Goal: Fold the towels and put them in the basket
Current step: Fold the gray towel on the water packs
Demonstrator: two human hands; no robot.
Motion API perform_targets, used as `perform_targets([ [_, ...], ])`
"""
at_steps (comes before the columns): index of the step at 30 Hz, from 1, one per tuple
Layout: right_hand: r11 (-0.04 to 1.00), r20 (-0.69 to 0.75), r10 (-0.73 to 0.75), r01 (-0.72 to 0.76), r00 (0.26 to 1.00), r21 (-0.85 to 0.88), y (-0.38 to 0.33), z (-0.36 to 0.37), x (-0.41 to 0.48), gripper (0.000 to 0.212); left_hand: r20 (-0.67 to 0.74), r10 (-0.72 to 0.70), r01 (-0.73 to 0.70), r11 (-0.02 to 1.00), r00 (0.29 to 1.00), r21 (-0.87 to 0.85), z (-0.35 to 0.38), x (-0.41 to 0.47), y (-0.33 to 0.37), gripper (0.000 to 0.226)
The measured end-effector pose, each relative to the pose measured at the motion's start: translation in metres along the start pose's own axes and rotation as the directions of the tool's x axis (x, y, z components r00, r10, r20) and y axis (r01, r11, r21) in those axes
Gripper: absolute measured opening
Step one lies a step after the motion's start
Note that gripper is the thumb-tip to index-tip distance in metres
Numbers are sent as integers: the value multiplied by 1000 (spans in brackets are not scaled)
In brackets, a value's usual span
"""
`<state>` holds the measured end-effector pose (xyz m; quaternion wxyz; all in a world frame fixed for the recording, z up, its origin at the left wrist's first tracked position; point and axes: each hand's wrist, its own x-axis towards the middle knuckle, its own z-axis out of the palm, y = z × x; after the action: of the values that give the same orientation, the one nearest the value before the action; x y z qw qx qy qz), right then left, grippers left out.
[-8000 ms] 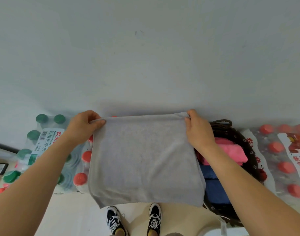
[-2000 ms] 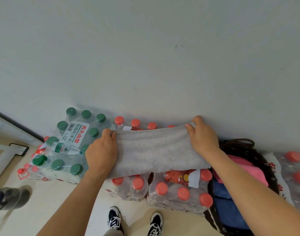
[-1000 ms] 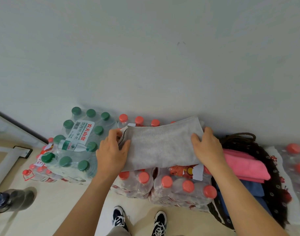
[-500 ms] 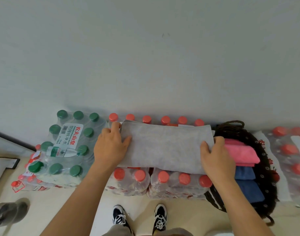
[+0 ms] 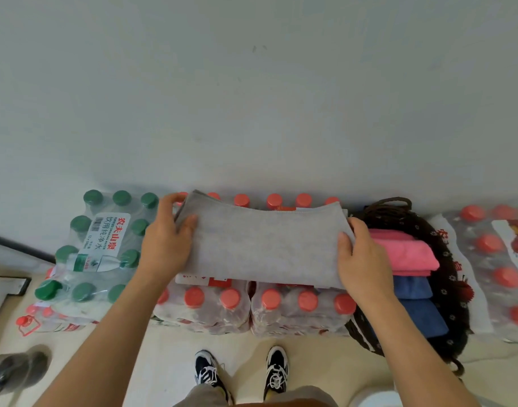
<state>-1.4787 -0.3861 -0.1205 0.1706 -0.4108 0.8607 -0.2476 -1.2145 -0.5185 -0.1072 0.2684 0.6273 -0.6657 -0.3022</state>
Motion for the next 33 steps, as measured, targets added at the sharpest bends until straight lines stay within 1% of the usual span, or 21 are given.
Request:
perform_targets([
  [2, 991, -45, -13, 7, 999, -137, -4, 5, -2, 41, 7, 88, -87, 974, 996, 207, -3, 2, -3, 38],
  [4, 972, -131, -74, 42, 989, -229, -9, 6, -7, 52, -40, 145, -110, 882, 989, 459, -2, 2, -13, 45],
  [5, 968, -174, -137, 95, 975, -231, -12, 7, -9, 58, -52, 200, -139, 826, 978, 547, 0, -1, -15, 48],
  [6, 959, -201, -222, 176, 954, -221, -18, 9, -10, 61, -38, 275, -202, 788, 961, 581, 6, -5, -14, 50],
  [7, 938, -200, -315, 272, 928, -214, -28, 13, -11, 60, 12, 355, -300, 770, 935, 563, 15, -10, -9, 50],
  [8, 911, -158, -396, 365, 905, -192, -39, 21, -12, 57, 100, 429, -418, 756, 898, 503, 26, -17, -1, 49],
  [9, 885, -83, -455, 440, 887, -150, -51, 33, -13, 54, 202, 492, -527, 725, 847, 444, 40, -25, 4, 48],
  [10, 869, 10, -487, 485, 873, -100, -61, 45, -14, 53, 301, 520, -600, 684, 800, 415, 55, -32, 8, 50],
  [11, 857, 97, -500, 508, 860, -83, -67, 56, -15, 54, 385, 501, -630, 655, 775, 417, 67, -38, 9, 55],
  [12, 846, 154, -502, 520, 851, -115, -68, 64, -14, 55, 437, 460, -631, 634, 773, 447, 74, -41, 7, 58],
  [13, 835, 186, -492, 522, 850, -176, -64, 69, -13, 57, 447, 419, -608, 626, 790, 487, 75, -41, 4, 59],
  [14, 829, 202, -468, 506, 861, -238, -56, 68, -11, 59, 424, 389, -572, 628, 818, 528, 72, -38, -1, 59],
  [17, 839, 194, -359, 407, 913, -361, -25, 55, -2, 72, 304, 277, -409, 690, 911, 597, 46, -24, -24, 63],
  [19, 860, 188, -276, 329, 943, -390, -13, 45, 4, 75, 252, 172, -293, 745, 952, 599, 30, -15, -39, 65],
  [22, 906, 214, -159, 229, 964, -357, -10, 38, 7, 75, 204, 108, -206, 806, 973, 555, 23, -13, -43, 71],
  [25, 928, 234, -152, 220, 960, -301, -15, 33, 10, 75, 122, 101, -151, 836, 987, 528, 27, -15, -34, 72],
  [28, 929, 271, -161, 238, 949, -283, -16, 21, 26, 75, 41, 89, -98, 861, 995, 500, 24, -17, -22, 61],
  [29, 929, 289, -157, 241, 944, -282, -16, 16, 33, 74, 30, 48, -56, 890, 998, 452, 23, -17, -17, 60],
  [31, 938, 327, -120, 215, 937, -272, -16, 6, 47, 73, 19, -78, 67, 937, 997, 343, 20, -13, -6, 66],
  [33, 951, 349, -84, 180, 933, -252, -18, -2, 59, 69, 15, -176, 166, 950, 984, 264, 17, -8, 0, 70],
])
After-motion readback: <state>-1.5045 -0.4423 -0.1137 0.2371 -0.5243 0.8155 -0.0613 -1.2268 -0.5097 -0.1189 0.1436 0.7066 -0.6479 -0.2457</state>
